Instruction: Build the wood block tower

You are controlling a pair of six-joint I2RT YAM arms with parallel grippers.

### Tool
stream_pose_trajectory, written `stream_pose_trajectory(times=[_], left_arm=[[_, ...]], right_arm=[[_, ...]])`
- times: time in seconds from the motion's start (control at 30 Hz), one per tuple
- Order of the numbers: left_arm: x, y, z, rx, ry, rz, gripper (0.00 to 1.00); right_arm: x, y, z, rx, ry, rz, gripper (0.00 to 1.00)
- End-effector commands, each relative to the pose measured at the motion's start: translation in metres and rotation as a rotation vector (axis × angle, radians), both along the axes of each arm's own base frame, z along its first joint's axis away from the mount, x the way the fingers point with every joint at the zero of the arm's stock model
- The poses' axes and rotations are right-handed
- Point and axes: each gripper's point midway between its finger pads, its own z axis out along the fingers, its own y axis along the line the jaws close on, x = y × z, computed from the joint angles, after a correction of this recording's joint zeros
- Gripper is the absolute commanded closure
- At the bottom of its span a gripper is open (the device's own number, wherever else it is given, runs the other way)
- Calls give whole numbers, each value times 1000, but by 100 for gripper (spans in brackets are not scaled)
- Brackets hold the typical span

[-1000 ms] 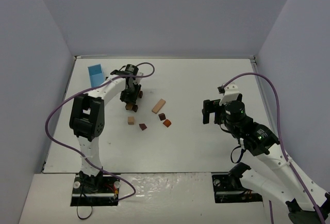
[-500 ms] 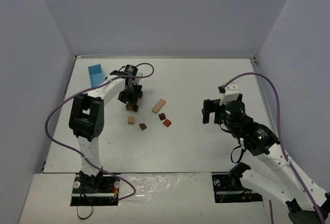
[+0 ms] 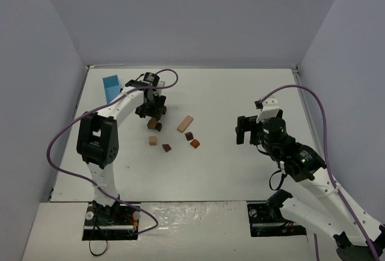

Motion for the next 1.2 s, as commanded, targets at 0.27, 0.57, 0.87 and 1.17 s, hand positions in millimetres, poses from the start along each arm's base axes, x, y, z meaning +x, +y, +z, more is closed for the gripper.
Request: stream_pose_trajectory(times=[0.27,0.57,0.87,1.17], left_arm=[[40,-19,70,-104,-174,88,27],[67,-36,58,-139,-157,55,3],[81,-29,23,-51,-112,44,3],[89,-27,8,-29,-98,52,7]], right_arm=[[10,9,13,36,-38,3,0],[13,9,13,23,-35,-7,0],[14,6,12,33,-34,-32,0],[13,5,9,42,-28,-51,0]])
